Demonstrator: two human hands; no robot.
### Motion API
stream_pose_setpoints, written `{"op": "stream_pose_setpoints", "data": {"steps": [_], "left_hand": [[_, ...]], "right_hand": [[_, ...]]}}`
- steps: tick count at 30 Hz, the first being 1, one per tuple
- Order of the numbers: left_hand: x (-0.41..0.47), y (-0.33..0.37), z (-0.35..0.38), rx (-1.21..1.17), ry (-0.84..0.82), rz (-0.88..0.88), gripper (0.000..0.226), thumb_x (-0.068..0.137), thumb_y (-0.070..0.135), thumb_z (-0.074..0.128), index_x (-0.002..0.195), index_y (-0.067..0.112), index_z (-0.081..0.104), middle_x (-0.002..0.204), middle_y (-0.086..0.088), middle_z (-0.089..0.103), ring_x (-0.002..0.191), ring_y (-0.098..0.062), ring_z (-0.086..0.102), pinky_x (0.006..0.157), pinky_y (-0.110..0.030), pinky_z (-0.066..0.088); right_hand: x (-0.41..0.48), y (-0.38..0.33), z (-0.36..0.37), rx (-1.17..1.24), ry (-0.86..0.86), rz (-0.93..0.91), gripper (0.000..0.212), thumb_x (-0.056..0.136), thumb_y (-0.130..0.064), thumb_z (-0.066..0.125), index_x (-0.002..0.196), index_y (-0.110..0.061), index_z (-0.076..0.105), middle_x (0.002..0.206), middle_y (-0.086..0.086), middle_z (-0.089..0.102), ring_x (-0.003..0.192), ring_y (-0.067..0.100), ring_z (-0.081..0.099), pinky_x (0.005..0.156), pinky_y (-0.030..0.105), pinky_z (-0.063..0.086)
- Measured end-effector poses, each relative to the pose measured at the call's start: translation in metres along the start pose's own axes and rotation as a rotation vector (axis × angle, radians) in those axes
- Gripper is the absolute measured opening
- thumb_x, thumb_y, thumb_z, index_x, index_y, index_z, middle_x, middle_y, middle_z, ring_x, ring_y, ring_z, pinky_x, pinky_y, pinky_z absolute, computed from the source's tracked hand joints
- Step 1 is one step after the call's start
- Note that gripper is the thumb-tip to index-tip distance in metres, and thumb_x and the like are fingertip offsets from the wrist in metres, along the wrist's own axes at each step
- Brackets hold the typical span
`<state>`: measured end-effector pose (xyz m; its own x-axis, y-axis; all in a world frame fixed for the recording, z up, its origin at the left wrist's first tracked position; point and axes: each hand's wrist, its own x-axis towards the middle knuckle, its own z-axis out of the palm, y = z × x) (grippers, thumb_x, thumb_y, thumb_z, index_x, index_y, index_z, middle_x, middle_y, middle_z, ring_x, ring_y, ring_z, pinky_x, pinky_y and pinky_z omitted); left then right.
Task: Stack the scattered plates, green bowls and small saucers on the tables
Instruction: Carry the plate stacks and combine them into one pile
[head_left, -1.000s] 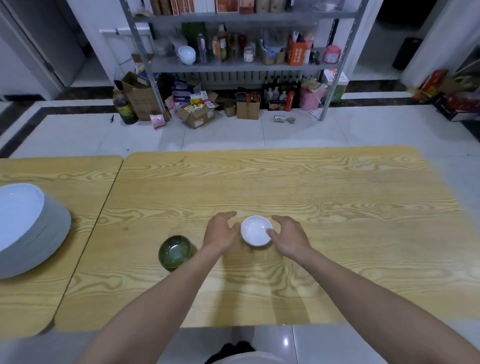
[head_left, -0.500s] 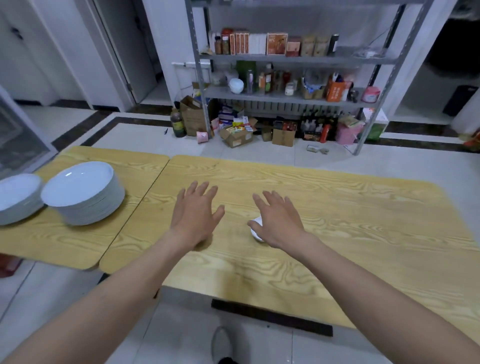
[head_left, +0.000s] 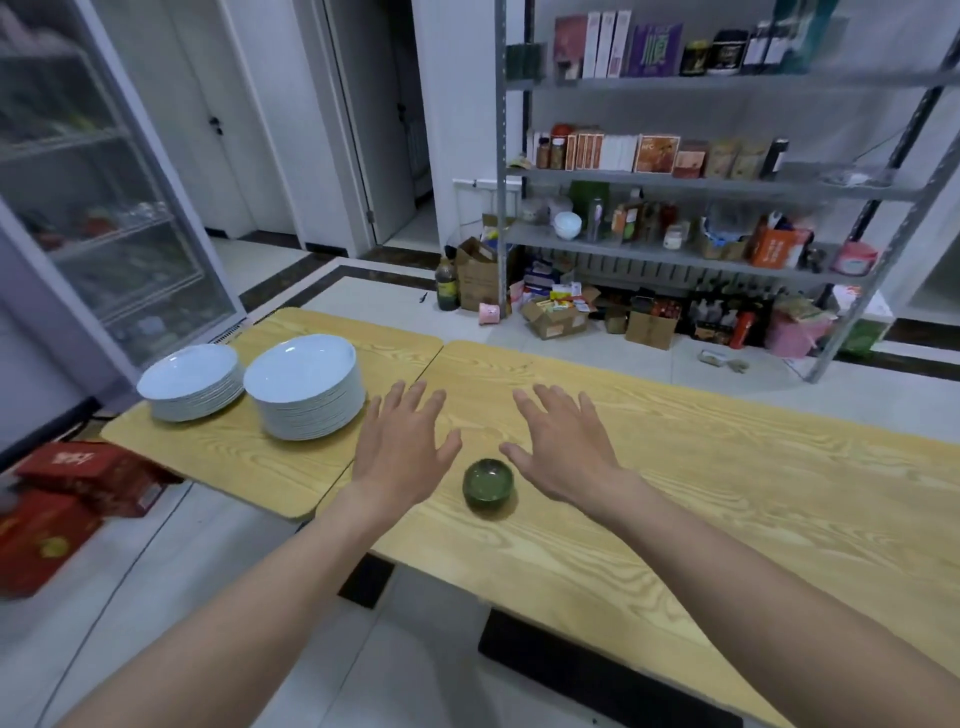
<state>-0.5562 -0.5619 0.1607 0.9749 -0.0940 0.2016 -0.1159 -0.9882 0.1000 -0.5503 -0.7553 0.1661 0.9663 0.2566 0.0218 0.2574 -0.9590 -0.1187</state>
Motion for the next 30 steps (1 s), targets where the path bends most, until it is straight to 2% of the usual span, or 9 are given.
{"op": "stream_pose_setpoints", "data": {"steps": [9, 16, 22, 26, 30], "left_hand": [[-0.015, -0.113, -0.02, 0.017, 0.051, -0.094, 0.06, 0.097, 0.049, 0.045, 0.149, 0.02, 0.036, 0.159, -0.006, 0.029, 0.148, -0.026, 0.02, 0.12, -0.042, 0.016], [-0.017, -0.192, -0.014, 0.016, 0.057, -0.131, 0.061, 0.096, 0.051, 0.045, 0.148, 0.021, 0.038, 0.158, -0.005, 0.031, 0.147, -0.026, 0.022, 0.118, -0.041, 0.021], [-0.004, -0.241, -0.003, -0.013, 0.072, -0.161, 0.06, 0.094, 0.045, 0.051, 0.146, 0.016, 0.043, 0.155, -0.01, 0.037, 0.145, -0.028, 0.028, 0.116, -0.044, 0.027], [0.016, -0.269, 0.012, -0.048, 0.078, -0.197, 0.061, 0.095, 0.046, 0.051, 0.147, 0.016, 0.041, 0.155, -0.01, 0.036, 0.145, -0.027, 0.028, 0.115, -0.042, 0.027], [0.055, -0.306, 0.034, -0.166, 0.067, -0.279, 0.061, 0.096, 0.046, 0.05, 0.149, 0.018, 0.037, 0.156, -0.007, 0.034, 0.145, -0.021, 0.026, 0.116, -0.037, 0.023]], "right_hand": [[0.039, -0.106, 0.017, -0.015, 0.017, -0.086, 0.072, 0.099, -0.056, 0.039, 0.157, -0.021, 0.015, 0.163, 0.009, 0.019, 0.15, 0.027, 0.013, 0.122, 0.049, 0.009], [0.073, -0.18, 0.034, -0.001, 0.038, -0.144, 0.072, 0.098, -0.056, 0.04, 0.157, -0.021, 0.017, 0.162, 0.007, 0.021, 0.15, 0.024, 0.014, 0.122, 0.05, 0.007], [0.116, -0.215, 0.05, 0.009, 0.01, -0.174, 0.073, 0.098, -0.055, 0.042, 0.157, -0.021, 0.016, 0.162, 0.006, 0.019, 0.15, 0.023, 0.013, 0.122, 0.049, 0.007], [0.153, -0.227, 0.063, 0.05, 0.036, -0.192, 0.074, 0.097, -0.054, 0.044, 0.156, -0.02, 0.016, 0.161, 0.006, 0.024, 0.149, 0.022, 0.017, 0.121, 0.047, 0.012], [0.208, -0.238, 0.084, 0.224, 0.007, -0.18, 0.073, 0.096, -0.053, 0.049, 0.156, -0.022, 0.02, 0.16, 0.005, 0.026, 0.148, 0.021, 0.021, 0.12, 0.039, 0.017]]}}
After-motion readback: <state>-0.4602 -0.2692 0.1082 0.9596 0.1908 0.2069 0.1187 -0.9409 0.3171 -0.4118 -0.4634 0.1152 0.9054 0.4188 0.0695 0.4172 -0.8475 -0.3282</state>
